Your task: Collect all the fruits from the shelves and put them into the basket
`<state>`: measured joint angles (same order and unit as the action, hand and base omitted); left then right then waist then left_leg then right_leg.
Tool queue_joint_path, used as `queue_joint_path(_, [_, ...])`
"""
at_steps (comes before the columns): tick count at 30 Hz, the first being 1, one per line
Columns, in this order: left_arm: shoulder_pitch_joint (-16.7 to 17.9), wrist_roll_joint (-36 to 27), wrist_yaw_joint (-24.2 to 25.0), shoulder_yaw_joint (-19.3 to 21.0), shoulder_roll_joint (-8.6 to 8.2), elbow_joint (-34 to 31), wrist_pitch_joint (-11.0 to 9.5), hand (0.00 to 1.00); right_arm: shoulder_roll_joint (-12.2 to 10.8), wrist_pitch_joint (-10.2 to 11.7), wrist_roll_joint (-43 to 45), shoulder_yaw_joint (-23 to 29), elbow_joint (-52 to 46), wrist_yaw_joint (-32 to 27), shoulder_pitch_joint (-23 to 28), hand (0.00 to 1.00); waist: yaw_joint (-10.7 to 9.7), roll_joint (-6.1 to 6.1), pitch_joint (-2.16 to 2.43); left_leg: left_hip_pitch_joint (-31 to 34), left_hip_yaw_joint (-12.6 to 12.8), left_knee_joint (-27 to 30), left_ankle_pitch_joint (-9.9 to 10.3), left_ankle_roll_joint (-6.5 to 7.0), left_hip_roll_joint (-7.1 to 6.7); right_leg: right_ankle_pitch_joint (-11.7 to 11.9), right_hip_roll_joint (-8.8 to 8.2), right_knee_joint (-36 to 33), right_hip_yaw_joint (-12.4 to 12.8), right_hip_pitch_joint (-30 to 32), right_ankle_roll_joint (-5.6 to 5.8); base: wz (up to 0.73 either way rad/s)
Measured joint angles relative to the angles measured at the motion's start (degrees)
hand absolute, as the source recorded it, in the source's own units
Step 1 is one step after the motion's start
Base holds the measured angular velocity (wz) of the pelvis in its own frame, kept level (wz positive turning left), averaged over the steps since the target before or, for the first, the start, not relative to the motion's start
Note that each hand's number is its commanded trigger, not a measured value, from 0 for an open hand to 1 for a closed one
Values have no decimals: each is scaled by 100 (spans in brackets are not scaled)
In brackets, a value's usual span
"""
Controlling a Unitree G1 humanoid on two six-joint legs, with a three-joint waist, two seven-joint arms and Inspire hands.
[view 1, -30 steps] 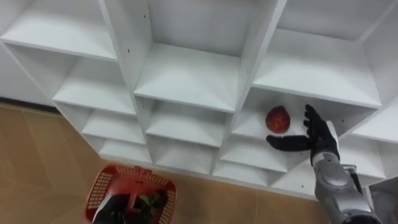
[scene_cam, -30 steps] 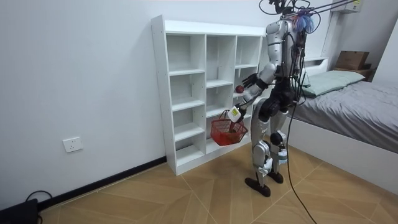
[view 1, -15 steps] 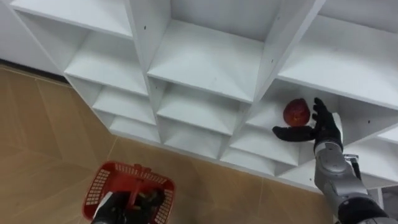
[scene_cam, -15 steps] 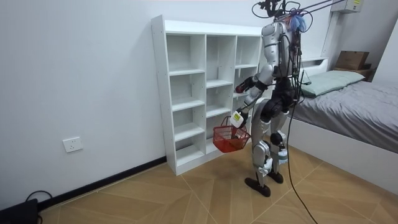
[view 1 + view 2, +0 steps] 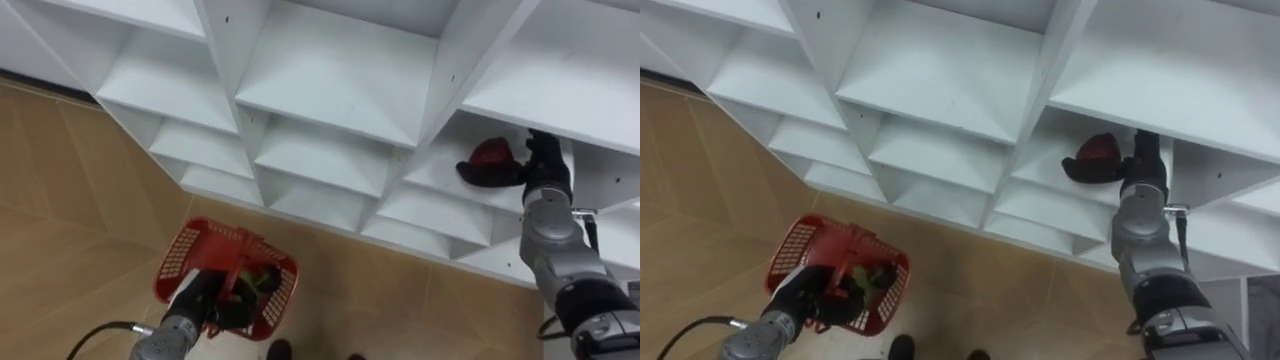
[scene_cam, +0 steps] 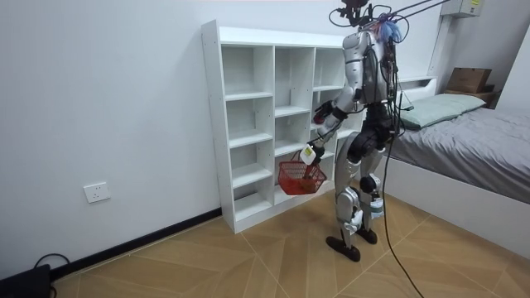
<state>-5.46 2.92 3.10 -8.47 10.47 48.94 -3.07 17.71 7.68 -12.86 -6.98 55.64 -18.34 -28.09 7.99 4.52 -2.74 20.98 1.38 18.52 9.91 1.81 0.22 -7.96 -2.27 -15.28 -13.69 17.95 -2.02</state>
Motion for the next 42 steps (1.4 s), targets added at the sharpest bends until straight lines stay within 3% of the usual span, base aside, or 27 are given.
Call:
queue_joint_path(5, [-174, -17, -20, -283, -39, 1, -15, 100, -1, 52, -43, -22, 46, -40, -4, 0, 11, -9, -7, 31, 105, 5, -13, 22, -3, -1, -24, -147, 121, 143, 2, -12])
queue_joint_path(20, [-258, -117, 7, -631, -75, 44, -78, 100, 71, 47, -31, -87, 55, -216, -52, 0, 4, -31, -25, 148, 248, 32, -38, 59, -7, -3, -61, -349, 246, 380, 4, -3])
queue_joint_path(42, [-461, -202, 126, -703, -170, 67, -77, 100, 65, -22, 281, -141, 58, -147, -206, 0, 14, -13, -34, 246, 320, 57, -48, 74, -3, -3, -69, -344, 274, 496, 4, 0])
